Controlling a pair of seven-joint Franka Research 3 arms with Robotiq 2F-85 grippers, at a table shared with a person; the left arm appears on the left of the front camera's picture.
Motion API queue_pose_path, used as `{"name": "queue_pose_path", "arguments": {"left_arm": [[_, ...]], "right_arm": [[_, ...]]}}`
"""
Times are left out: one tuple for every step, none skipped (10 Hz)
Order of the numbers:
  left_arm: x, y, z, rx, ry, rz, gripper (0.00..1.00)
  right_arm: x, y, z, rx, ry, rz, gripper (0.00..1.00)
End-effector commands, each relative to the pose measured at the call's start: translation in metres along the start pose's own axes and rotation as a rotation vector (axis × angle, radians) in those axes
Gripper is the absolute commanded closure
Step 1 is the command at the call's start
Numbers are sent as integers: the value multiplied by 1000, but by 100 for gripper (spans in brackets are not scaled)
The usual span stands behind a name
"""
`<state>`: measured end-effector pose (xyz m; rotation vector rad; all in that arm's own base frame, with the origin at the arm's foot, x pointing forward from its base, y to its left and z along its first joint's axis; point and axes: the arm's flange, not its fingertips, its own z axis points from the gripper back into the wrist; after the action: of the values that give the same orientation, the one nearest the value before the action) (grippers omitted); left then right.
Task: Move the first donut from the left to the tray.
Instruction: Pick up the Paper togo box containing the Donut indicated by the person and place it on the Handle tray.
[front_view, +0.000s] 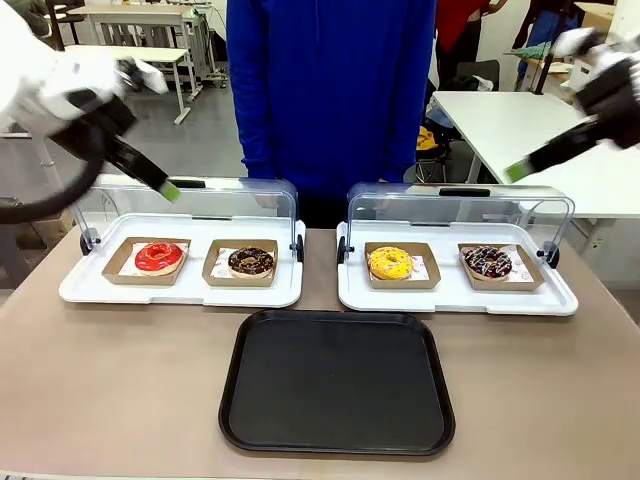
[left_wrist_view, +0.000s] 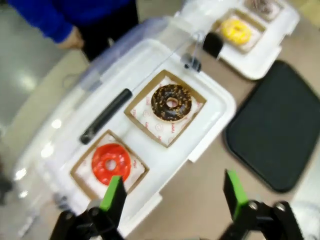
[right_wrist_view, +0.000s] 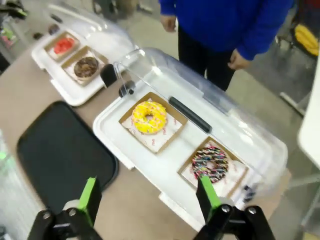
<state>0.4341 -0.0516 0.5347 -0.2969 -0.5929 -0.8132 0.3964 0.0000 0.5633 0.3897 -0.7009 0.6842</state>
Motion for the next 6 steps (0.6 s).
{"name": "queue_pose_path", "arguments": {"left_arm": [[-23,51,23,-171,-75,-99,0],[-39,73,37,-194,-121,-146,0],[-54,89,47,-217,-193,-191,0],[-69,100,53,-237,-259,-223,0],[-79,110,55,-249,-308,-205,0],[-85,115,54,-256,-344,-216,0]], "right_arm": [[-33,-51,21,116,-67,82,0],[-55,-70,35,150,-144,147,0],[-71,-80,42,161,-183,184,0],[-86,-87,46,175,-223,202,0],[-97,-93,49,193,-284,212,0],[-107,-95,51,201,-316,253,0]]}}
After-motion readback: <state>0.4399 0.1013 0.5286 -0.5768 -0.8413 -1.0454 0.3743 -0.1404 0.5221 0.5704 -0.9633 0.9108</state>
